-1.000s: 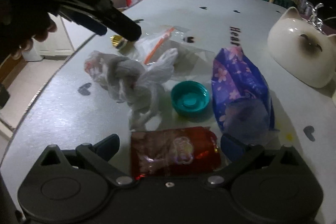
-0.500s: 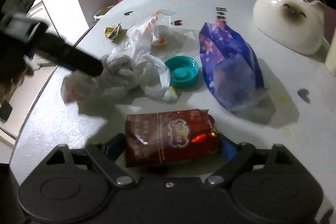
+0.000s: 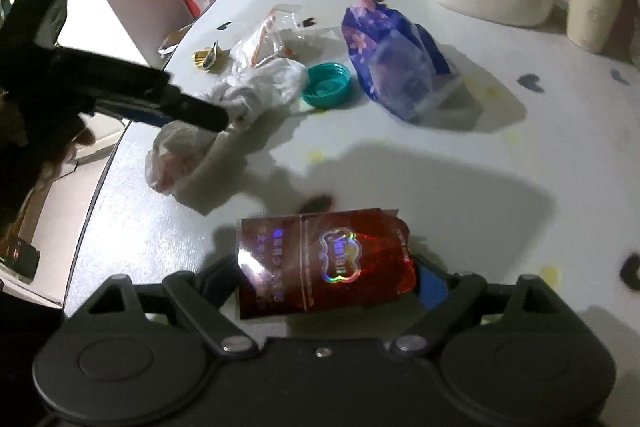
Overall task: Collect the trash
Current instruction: 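Grasp the red cigarette box with the right tool while the left tool grasps the white plastic bag, then carry the red box and white bag with both tools over the wastebasket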
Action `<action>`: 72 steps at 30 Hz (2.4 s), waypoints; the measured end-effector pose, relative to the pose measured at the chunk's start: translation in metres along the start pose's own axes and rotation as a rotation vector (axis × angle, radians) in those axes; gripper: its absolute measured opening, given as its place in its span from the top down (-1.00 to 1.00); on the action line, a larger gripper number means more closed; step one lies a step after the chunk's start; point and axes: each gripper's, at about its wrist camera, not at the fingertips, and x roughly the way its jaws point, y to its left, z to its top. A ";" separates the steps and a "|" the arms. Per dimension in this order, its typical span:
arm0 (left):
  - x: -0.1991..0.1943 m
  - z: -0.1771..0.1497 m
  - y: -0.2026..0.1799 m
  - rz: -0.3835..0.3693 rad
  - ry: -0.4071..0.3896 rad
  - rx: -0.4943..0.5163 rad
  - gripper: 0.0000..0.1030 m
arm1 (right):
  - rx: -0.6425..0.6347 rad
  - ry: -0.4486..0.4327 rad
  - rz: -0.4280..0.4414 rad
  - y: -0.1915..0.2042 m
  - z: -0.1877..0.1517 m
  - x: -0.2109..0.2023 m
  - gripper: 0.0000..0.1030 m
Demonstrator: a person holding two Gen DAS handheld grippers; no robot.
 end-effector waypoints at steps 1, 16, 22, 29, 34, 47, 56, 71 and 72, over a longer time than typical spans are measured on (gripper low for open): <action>0.004 0.001 -0.001 0.007 0.010 0.006 -0.36 | 0.000 0.000 -0.005 0.001 -0.002 -0.001 -0.75; -0.015 -0.034 -0.023 0.125 -0.011 -0.023 0.23 | 0.057 -0.048 -0.110 -0.005 0.005 -0.016 -0.74; -0.048 -0.053 -0.034 0.154 -0.080 -0.045 0.24 | 0.060 -0.100 -0.129 0.000 0.010 -0.035 -0.73; -0.095 -0.077 -0.046 0.188 -0.187 -0.059 0.23 | 0.037 -0.162 -0.130 0.016 0.019 -0.063 -0.73; -0.123 -0.094 -0.049 0.221 -0.241 -0.091 0.23 | 0.024 -0.188 -0.140 0.033 0.022 -0.083 -0.73; -0.188 -0.138 -0.035 0.284 -0.343 -0.180 0.23 | -0.062 -0.257 -0.128 0.090 0.028 -0.116 -0.74; -0.225 -0.150 0.002 0.288 -0.394 -0.207 0.23 | -0.100 -0.267 -0.115 0.144 0.031 -0.114 -0.74; -0.252 -0.150 0.137 0.247 -0.360 -0.239 0.23 | -0.080 -0.236 -0.123 0.259 0.054 -0.061 -0.74; -0.253 -0.148 0.147 0.245 -0.356 -0.239 0.23 | -0.079 -0.234 -0.125 0.268 0.058 -0.056 -0.74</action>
